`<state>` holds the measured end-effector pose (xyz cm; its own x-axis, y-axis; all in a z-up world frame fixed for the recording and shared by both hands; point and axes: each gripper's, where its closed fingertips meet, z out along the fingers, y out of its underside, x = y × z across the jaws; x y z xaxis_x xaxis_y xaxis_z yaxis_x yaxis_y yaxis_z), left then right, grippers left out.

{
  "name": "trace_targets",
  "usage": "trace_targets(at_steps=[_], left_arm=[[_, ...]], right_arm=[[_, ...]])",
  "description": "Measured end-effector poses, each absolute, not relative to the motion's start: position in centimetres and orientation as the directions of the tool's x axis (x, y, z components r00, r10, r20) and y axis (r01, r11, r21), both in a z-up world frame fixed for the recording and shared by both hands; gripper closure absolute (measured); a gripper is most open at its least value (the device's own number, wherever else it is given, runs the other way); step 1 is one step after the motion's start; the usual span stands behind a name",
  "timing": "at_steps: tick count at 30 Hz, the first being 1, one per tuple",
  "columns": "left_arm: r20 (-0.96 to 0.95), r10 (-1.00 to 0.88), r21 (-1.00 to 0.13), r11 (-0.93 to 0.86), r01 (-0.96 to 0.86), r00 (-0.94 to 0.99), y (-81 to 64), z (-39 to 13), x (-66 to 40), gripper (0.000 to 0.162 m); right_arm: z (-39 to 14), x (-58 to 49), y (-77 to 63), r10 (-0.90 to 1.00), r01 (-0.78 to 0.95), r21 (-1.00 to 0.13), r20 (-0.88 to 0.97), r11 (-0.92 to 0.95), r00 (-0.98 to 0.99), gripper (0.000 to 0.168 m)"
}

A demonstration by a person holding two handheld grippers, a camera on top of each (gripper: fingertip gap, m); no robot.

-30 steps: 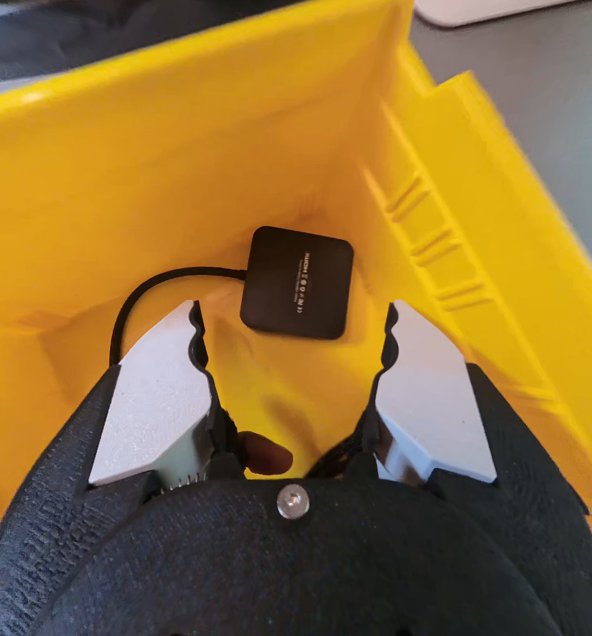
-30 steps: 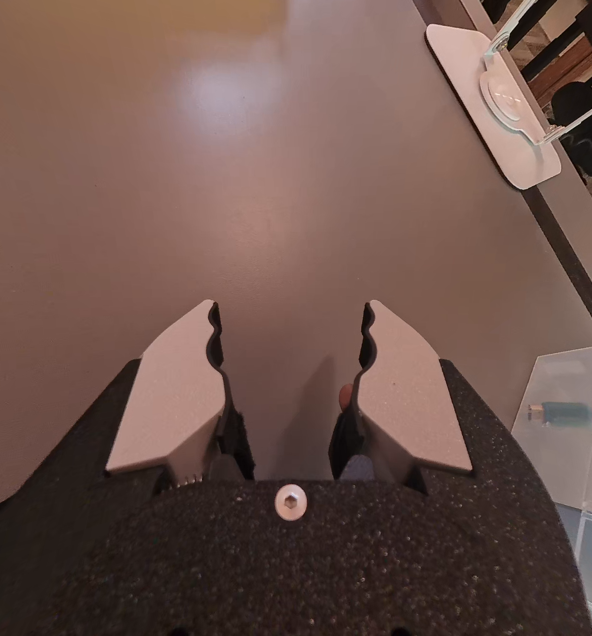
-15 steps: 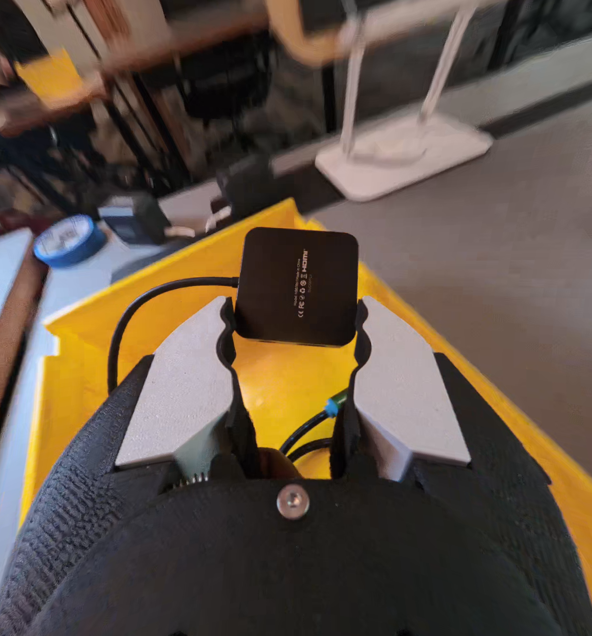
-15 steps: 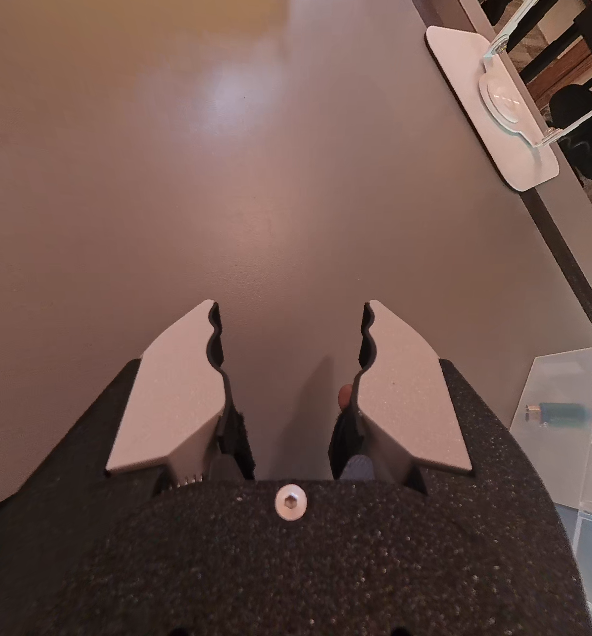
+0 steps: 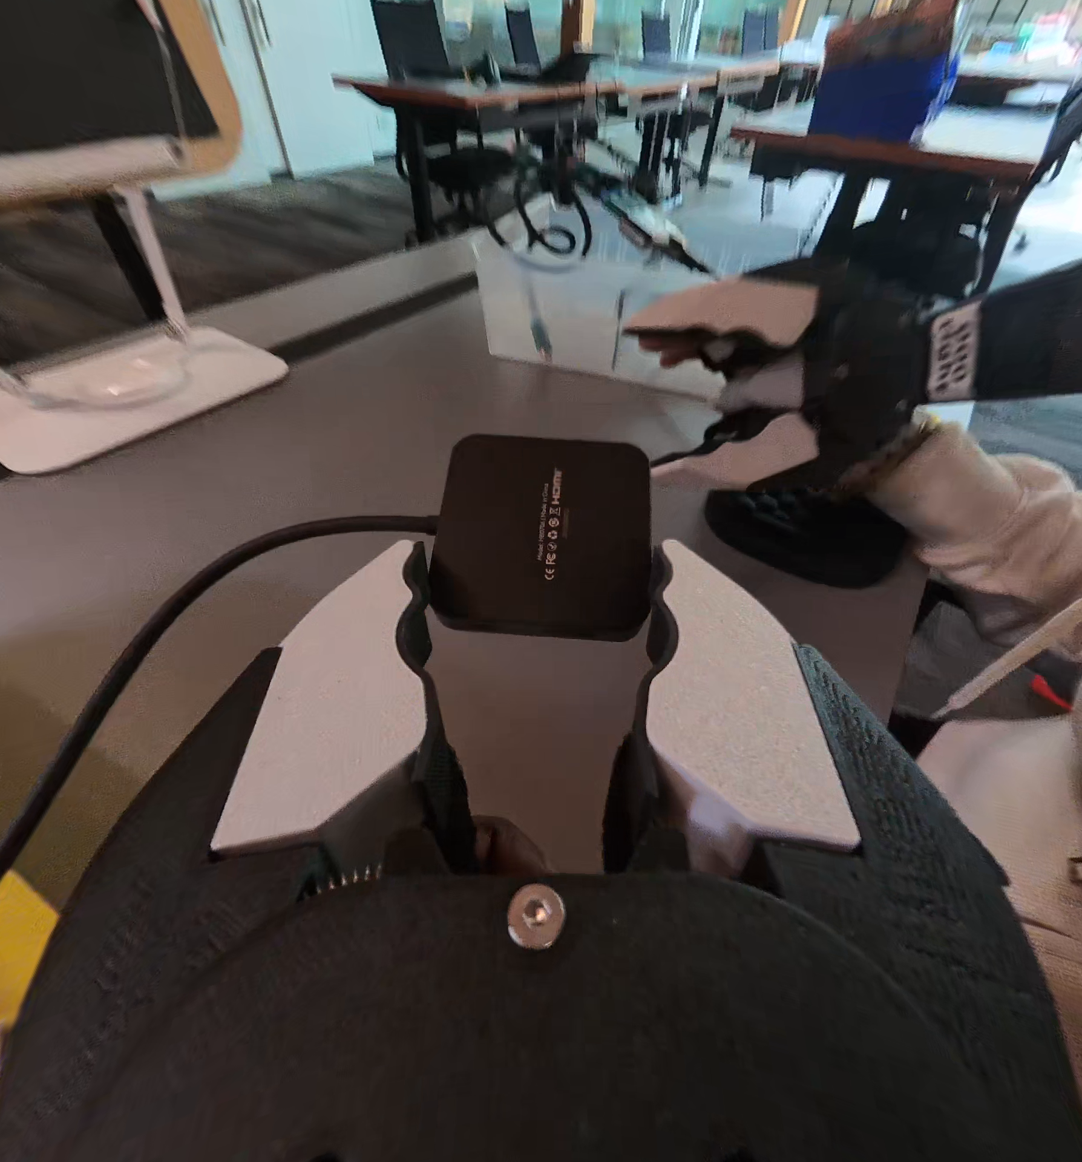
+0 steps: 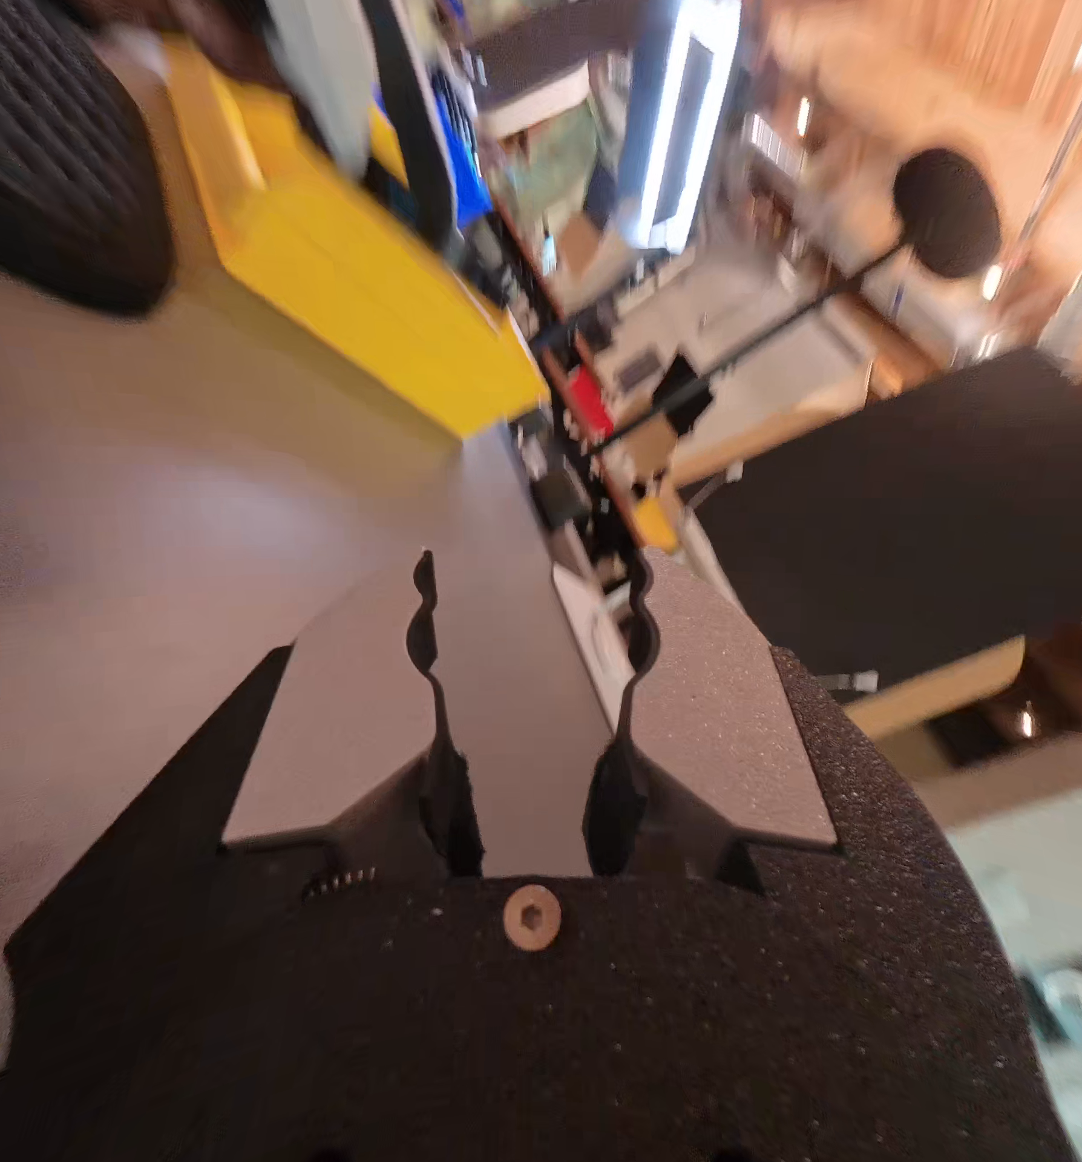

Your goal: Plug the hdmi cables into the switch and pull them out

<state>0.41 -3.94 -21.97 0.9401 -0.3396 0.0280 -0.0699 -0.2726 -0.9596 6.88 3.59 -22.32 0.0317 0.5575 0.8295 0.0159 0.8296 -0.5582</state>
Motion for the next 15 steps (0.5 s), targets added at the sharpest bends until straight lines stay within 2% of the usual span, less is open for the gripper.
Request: trace_targets(at_steps=[3, 5, 7, 8, 9, 10, 11, 12, 13, 15], left_arm=[[0.034, -0.367, -0.922, -0.371, -0.112, 0.93, -2.8, -24.7, 2.8, 0.094], [0.07, -0.397, -0.917, -0.387, -0.098, 0.915, -2.1, -24.9, 4.3, 0.095], [0.119, -0.422, -0.915, -0.399, -0.066, 0.899, -1.6, -24.8, 5.6, 0.095], [0.14, -0.432, -0.915, -0.4, -0.051, 0.891, -1.4, -24.7, 6.1, 0.095], [0.16, -0.445, -0.915, -0.402, -0.036, 0.881, -1.3, -24.6, 6.6, 0.095], [0.176, -0.456, -0.916, -0.4, -0.025, 0.872, -1.2, -24.4, 7.2, 0.094], [0.169, -0.456, -0.924, -0.381, -0.02, 0.874, -1.1, -24.1, 7.4, 0.094], [0.135, -0.476, -0.944, -0.329, -0.034, 0.869, -1.0, -23.3, 7.7, 0.094], [0.097, -0.528, -0.969, -0.245, -0.042, 0.843, -1.4, -22.1, 8.4, 0.112], [0.003, -0.567, -0.997, -0.063, -0.04, 0.824, -2.1, -19.5, 8.9, 0.101]], right_arm=[[-21.0, 7.7, -0.9, 0.523, -0.224, -0.512, 0.852, 0.829, -0.015, 0.104], [-22.2, 7.3, -2.1, 0.477, -0.228, -0.482, 0.875, 0.846, -0.082, 0.097], [-23.9, 6.5, -2.4, 0.365, -0.169, -0.38, 0.924, 0.909, -0.115, 0.097], [-24.4, 6.2, -2.3, 0.321, -0.144, -0.336, 0.94, 0.931, -0.115, 0.101], [-24.5, 5.9, -2.0, 0.285, -0.109, -0.295, 0.954, 0.949, -0.095, 0.115], [-24.1, 5.8, -1.2, 0.251, -0.058, -0.253, 0.967, 0.966, -0.051, 0.146], [-23.9, 5.8, -0.8, 0.238, -0.029, -0.239, 0.97, 0.97, -0.038, 0.151], [-23.7, 6.0, -0.9, 0.28, -0.04, -0.281, 0.959, 0.959, -0.045, 0.153], [-23.5, 6.1, -1.0, 0.346, -0.058, -0.35, 0.936, 0.935, -0.058, 0.154], [-21.9, 6.7, -0.3, 0.476, -0.09, -0.475, 0.879, 0.875, -0.015, 0.154]])
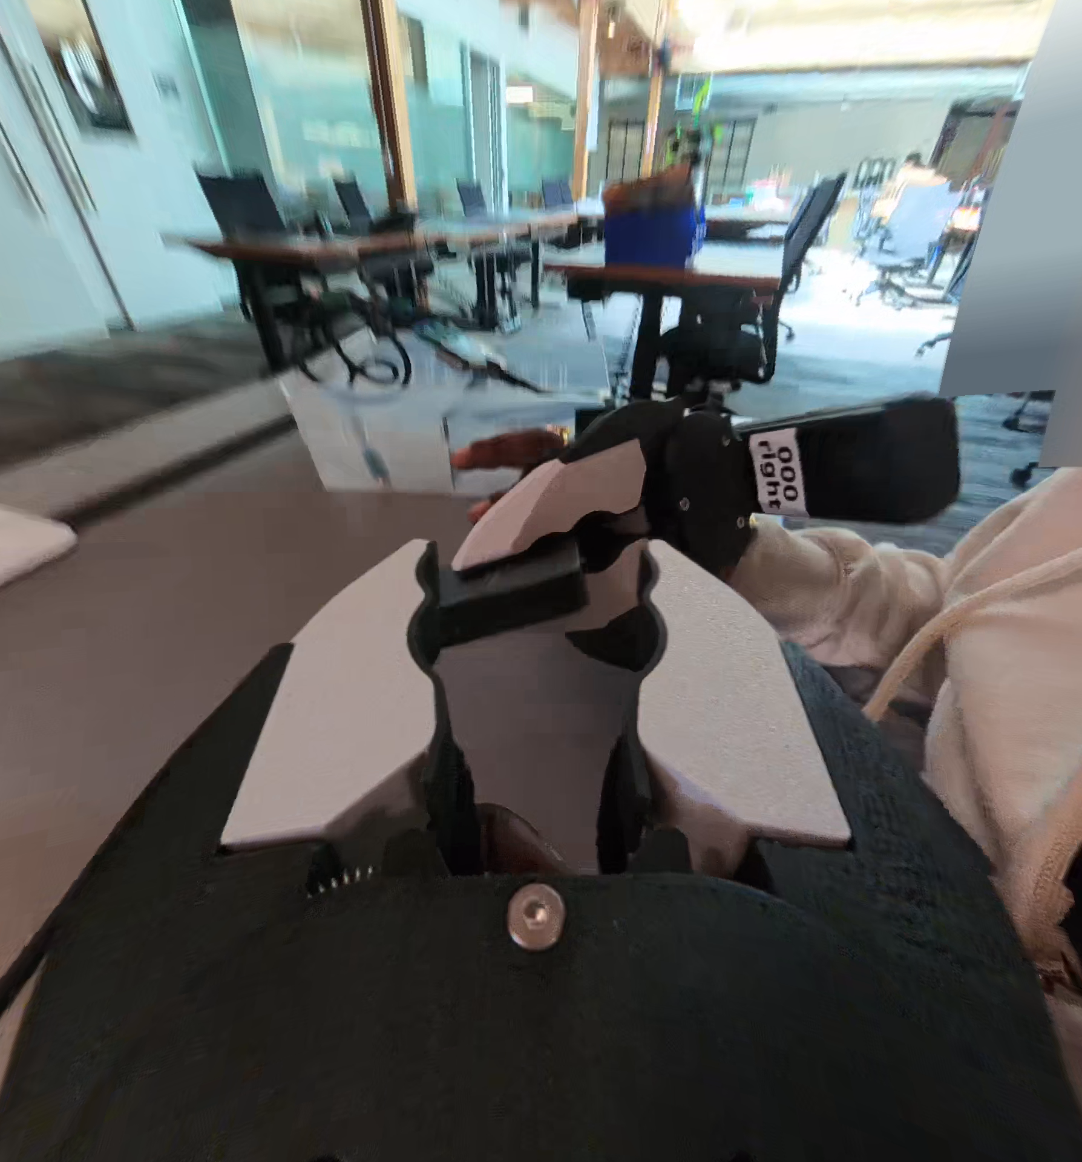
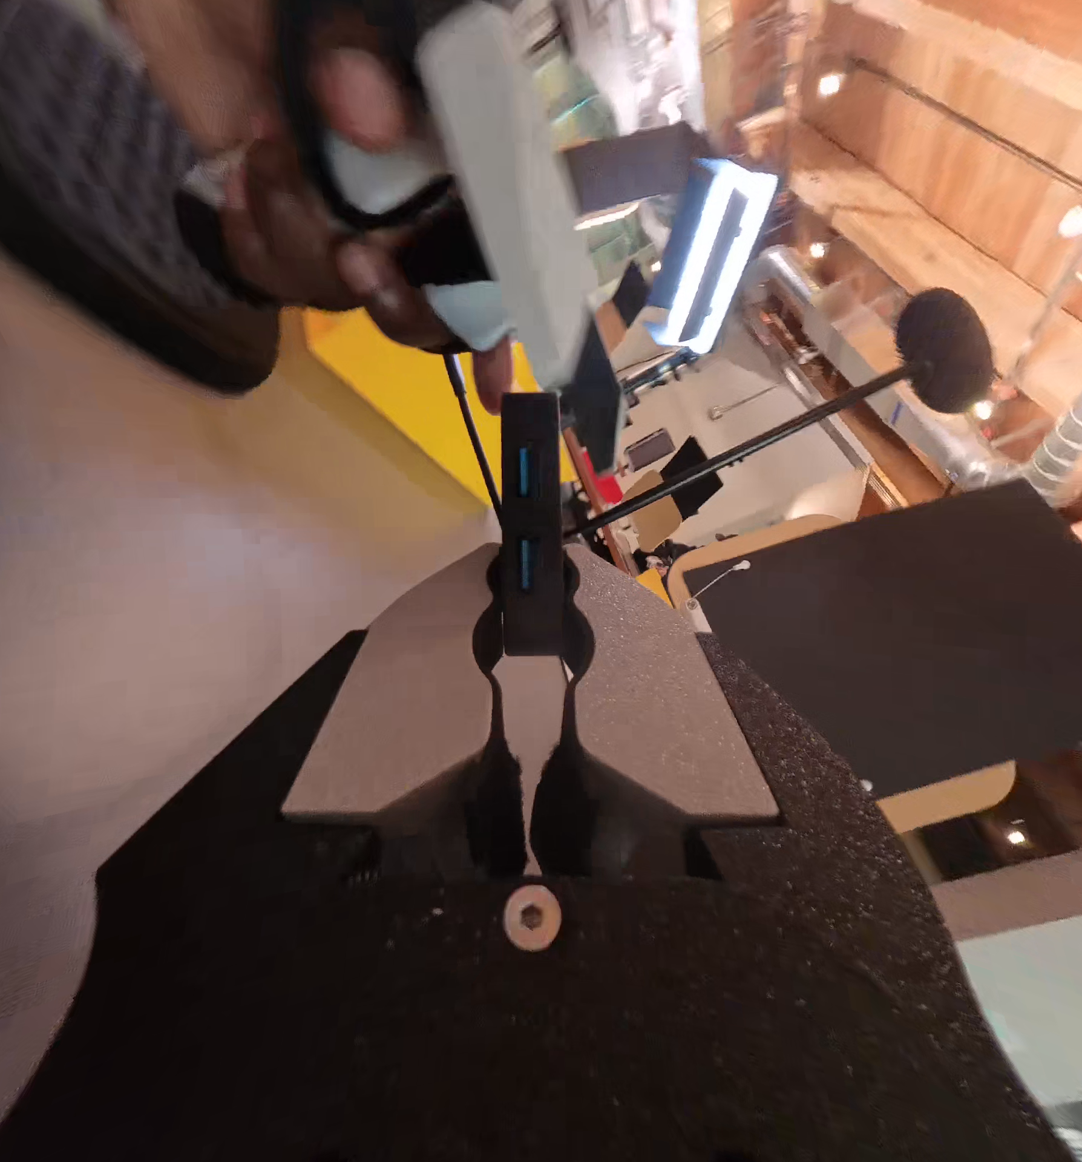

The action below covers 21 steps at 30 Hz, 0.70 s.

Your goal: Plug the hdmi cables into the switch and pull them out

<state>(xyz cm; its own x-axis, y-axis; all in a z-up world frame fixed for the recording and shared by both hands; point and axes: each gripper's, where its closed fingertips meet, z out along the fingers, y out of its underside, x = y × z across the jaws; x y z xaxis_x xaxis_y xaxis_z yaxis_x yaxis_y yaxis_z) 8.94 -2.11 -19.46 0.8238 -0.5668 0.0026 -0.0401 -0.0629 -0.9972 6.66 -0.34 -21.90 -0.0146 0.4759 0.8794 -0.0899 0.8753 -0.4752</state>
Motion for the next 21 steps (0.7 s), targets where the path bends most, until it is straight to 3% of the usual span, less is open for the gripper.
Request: trace_targets(at_steps=[4, 8, 11, 17, 19, 21], left_arm=[[-0.309, -0.466, -0.951, 0.136, -0.278, 0.829, -2.7, -19.2, 7.9, 0.094], [-0.48, -0.373, -0.873, 0.294, -0.389, 0.794, -3.1, -18.5, 8.9, 0.102], [-0.458, -0.408, -0.884, 0.305, -0.355, 0.79, -3.1, -18.9, 9.7, 0.131], [-0.354, -0.535, -0.934, 0.241, -0.263, 0.768, -3.9, -19.9, 9.7, 0.141], [-0.294, -0.567, -0.952, 0.243, -0.185, 0.769, -4.2, -19.7, 10.0, 0.144], [-0.224, -0.594, -0.965, 0.248, -0.088, 0.772, -4.2, -19.3, 10.4, 0.143]], right_arm=[[-18.8, 8.7, -0.8, 0.723, -0.315, -0.702, 0.688, 0.639, -0.067, 0.155], [-19.3, 8.9, -2.3, 0.765, -0.353, -0.787, 0.599, 0.506, -0.238, 0.154], [-20.0, 9.1, -3.4, 0.755, -0.349, -0.821, 0.56, 0.452, -0.34, 0.155], [-20.6, 9.2, -4.1, 0.75, -0.322, -0.858, 0.509, 0.401, -0.422, 0.152], [-20.1, 9.1, -4.1, 0.769, -0.346, -0.863, 0.491, 0.368, -0.408, 0.143], [-19.7, 9.6, -4.6, 0.768, -0.369, -0.873, 0.466, 0.319, -0.439, 0.147]])
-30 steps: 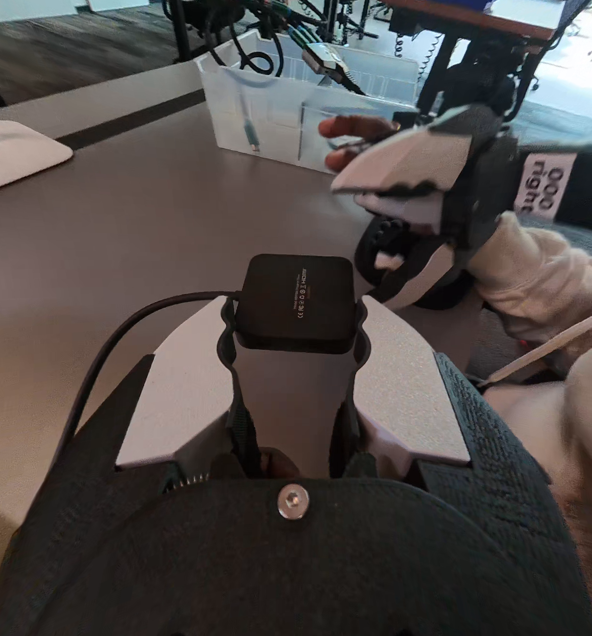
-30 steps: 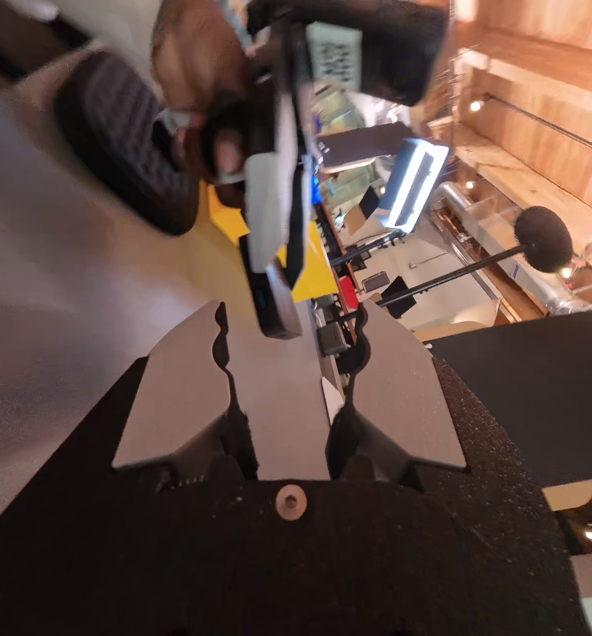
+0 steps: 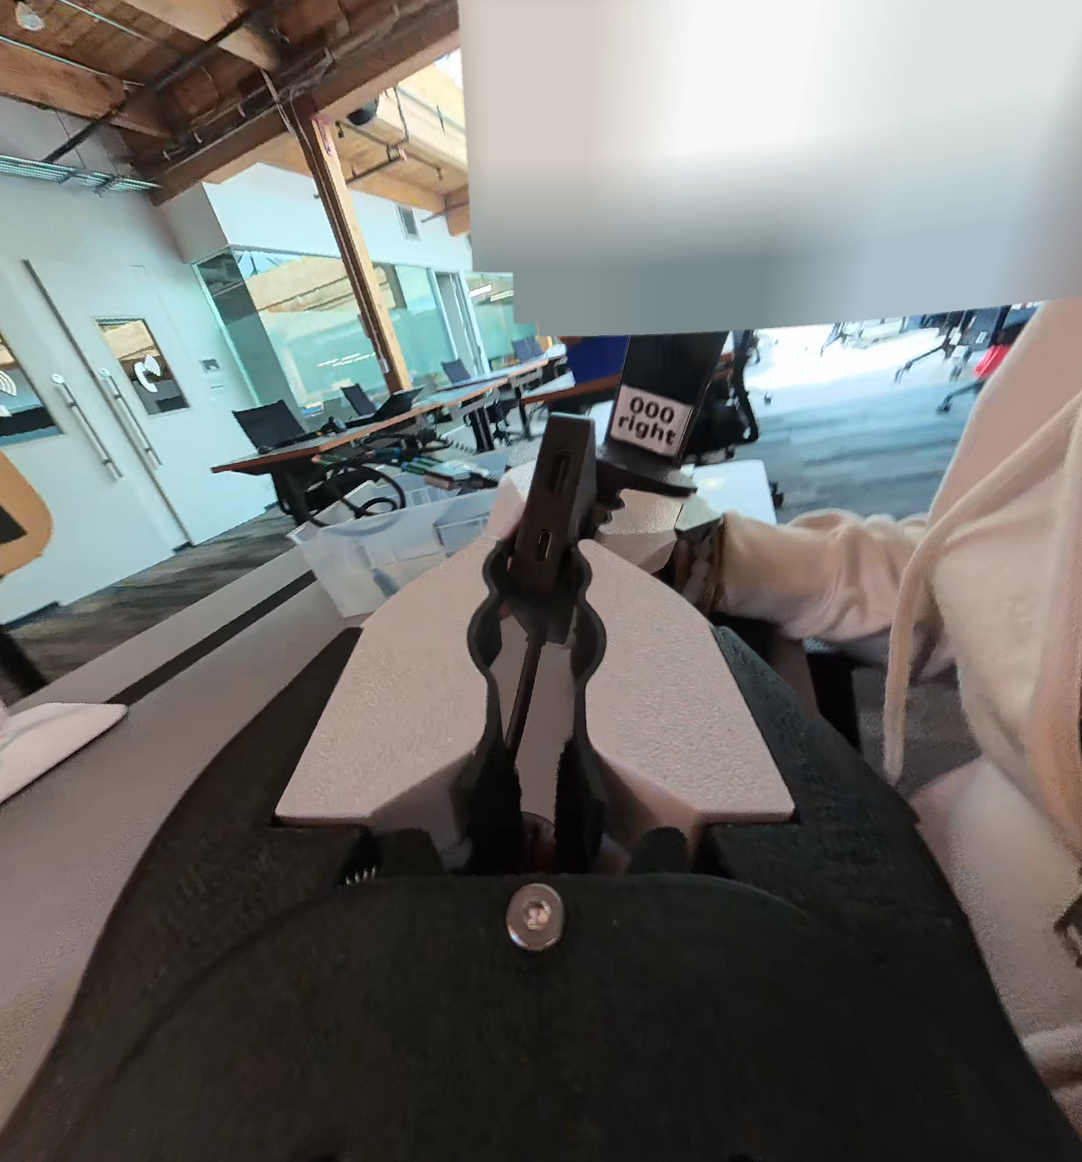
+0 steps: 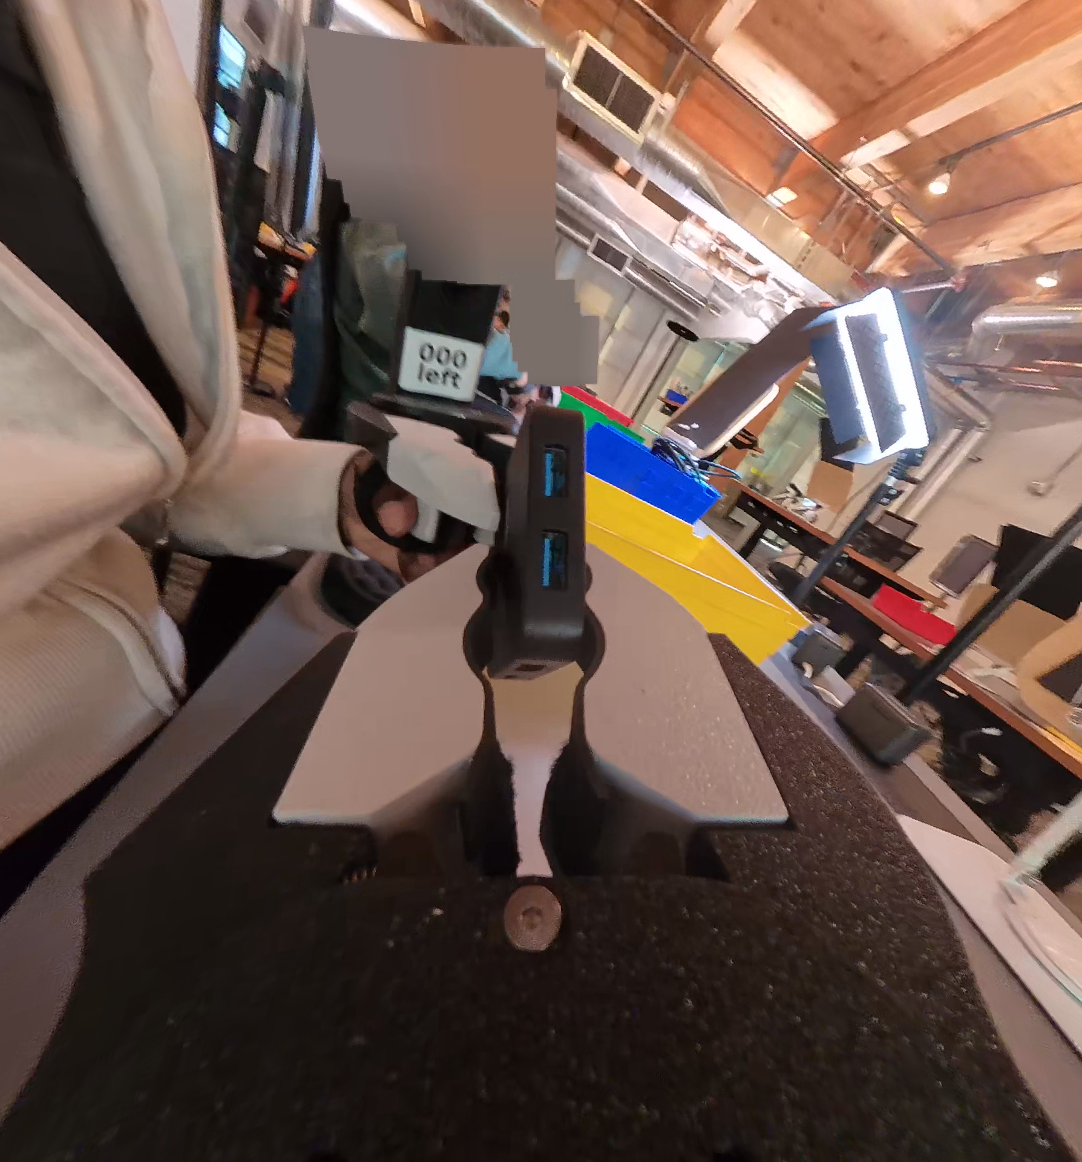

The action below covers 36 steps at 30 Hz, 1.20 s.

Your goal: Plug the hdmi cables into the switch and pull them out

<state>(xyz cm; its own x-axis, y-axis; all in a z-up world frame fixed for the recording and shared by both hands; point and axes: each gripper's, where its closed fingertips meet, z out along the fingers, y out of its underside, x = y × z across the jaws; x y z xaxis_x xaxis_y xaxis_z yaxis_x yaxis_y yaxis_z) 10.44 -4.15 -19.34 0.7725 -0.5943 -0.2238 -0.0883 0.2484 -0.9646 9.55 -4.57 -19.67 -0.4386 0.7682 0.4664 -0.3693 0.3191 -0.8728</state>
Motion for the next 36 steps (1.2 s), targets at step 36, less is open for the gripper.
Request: trace_targets(at_steps=[36], left_arm=[[-0.269, -0.44, -0.499, -0.697, -0.515, 0.857, -3.9, -32.8, -25.8, 0.11]], right_arm=[[-17.3, 9.1, 4.6, 0.916, -0.31, -0.866, 0.398, 0.393, 0.049, 0.154]])
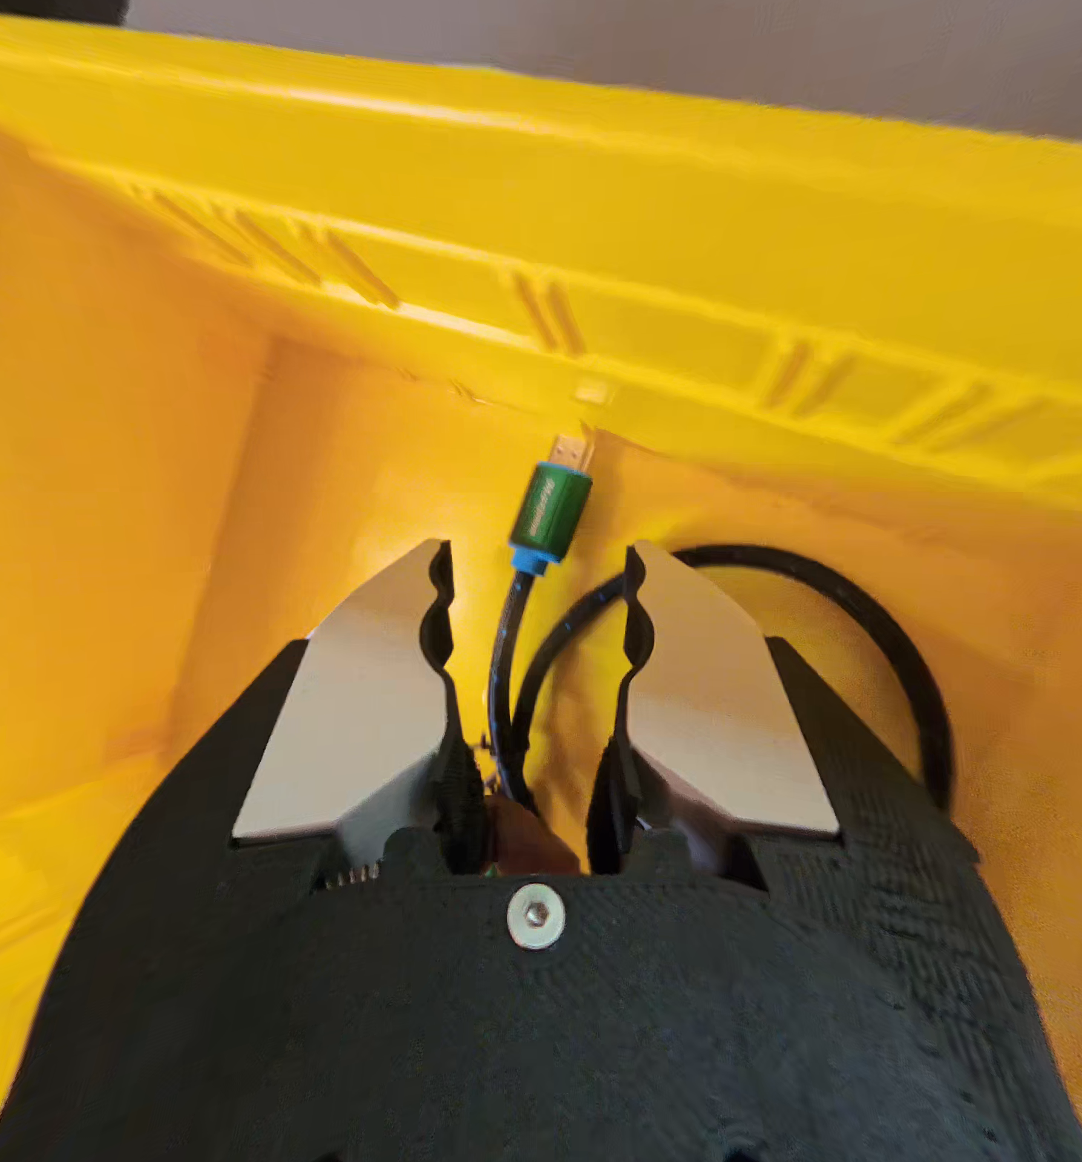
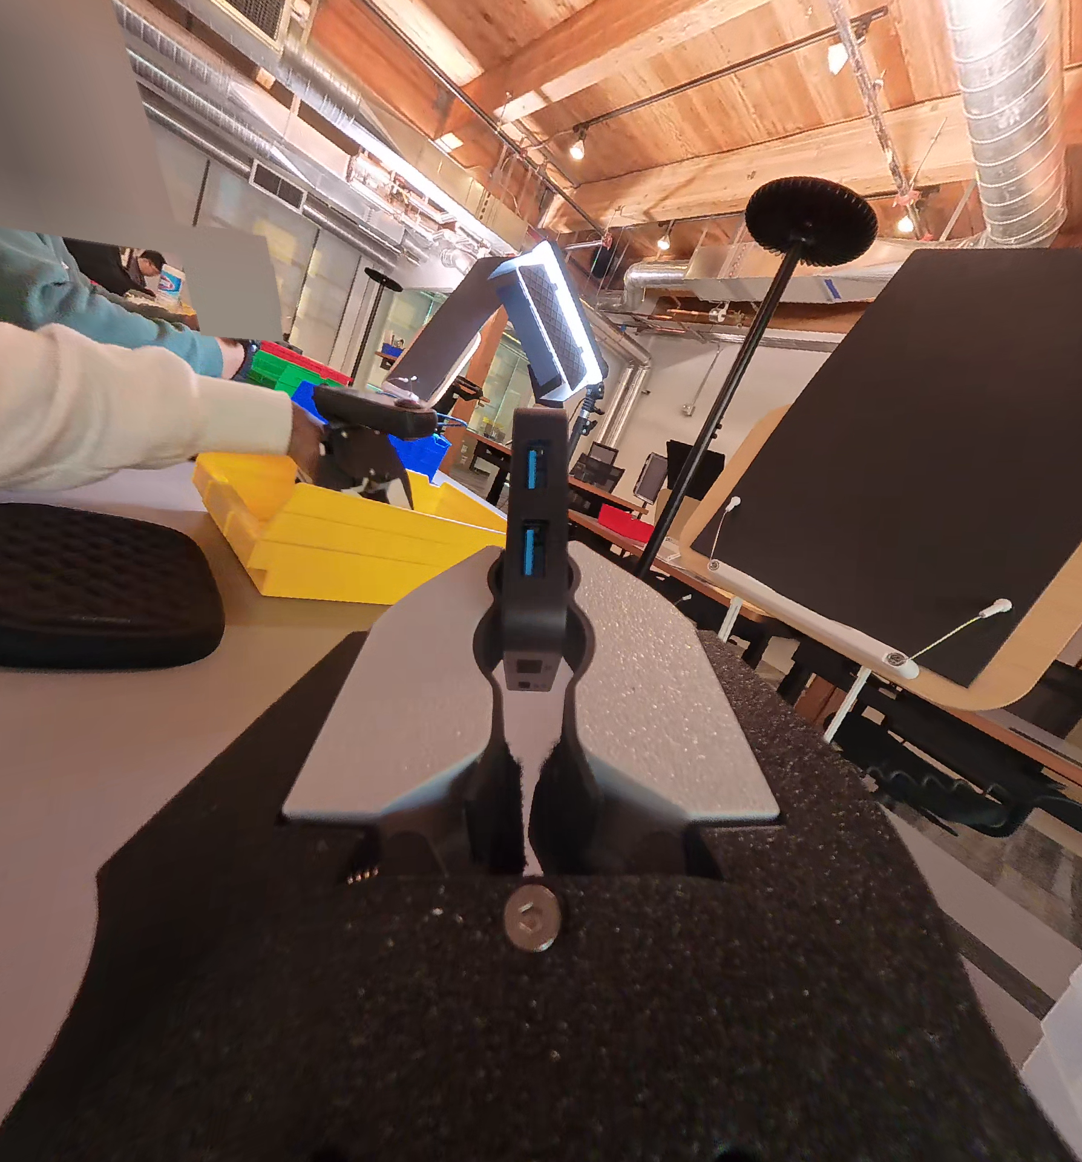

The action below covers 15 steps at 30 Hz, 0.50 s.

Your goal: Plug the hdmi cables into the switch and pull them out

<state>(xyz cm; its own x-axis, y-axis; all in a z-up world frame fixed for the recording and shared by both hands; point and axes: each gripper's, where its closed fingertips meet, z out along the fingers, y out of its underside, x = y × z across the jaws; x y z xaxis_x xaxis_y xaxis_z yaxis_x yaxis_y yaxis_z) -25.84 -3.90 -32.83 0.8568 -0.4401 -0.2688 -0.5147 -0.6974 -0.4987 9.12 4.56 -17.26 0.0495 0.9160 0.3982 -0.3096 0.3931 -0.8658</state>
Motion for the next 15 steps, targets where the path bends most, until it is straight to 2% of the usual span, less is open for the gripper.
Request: trace_targets(at_steps=[1, 3, 5, 8, 9, 12, 15], left_arm=[[-0.222, -0.434, -0.533, -0.696, -0.481, 0.873, -3.3, -33.2, -25.7, 0.109], [-0.071, -0.427, -0.592, -0.709, -0.383, 0.901, -2.9, -33.9, -24.8, 0.138], [-0.038, -0.389, -0.599, -0.728, -0.333, 0.92, -2.8, -33.9, -25.0, 0.14], [-0.273, -0.348, -0.578, -0.686, -0.442, 0.897, -3.5, -32.9, -26.1, 0.141], [-0.328, -0.32, -0.606, -0.651, -0.457, 0.889, -3.7, -31.7, -25.9, 0.141], [-0.474, -0.191, -0.71, -0.493, -0.502, 0.859, -4.8, -26.5, -24.7, 0.141], [-0.63, -0.08, -0.707, -0.35, -0.614, 0.772, -7.0, -20.9, -22.2, 0.142]], right_arm=[[-17.3, 9.1, 4.6, 0.916, -0.308, -0.867, 0.397, 0.392, 0.049, 0.154], [-17.3, 9.1, 4.5, 0.914, -0.303, -0.866, 0.403, 0.398, 0.048, 0.154], [-17.4, 9.0, 4.5, 0.909, -0.295, -0.863, 0.414, 0.41, 0.053, 0.154], [-17.4, 9.0, 4.6, 0.908, -0.292, -0.862, 0.416, 0.413, 0.055, 0.154], [-17.4, 9.0, 4.6, 0.908, -0.292, -0.863, 0.415, 0.412, 0.054, 0.155], [-17.4, 9.0, 4.3, 0.904, -0.296, -0.858, 0.425, 0.419, 0.047, 0.154], [-17.4, 9.0, 4.0, 0.889, -0.293, -0.844, 0.456, 0.45, 0.052, 0.155]])
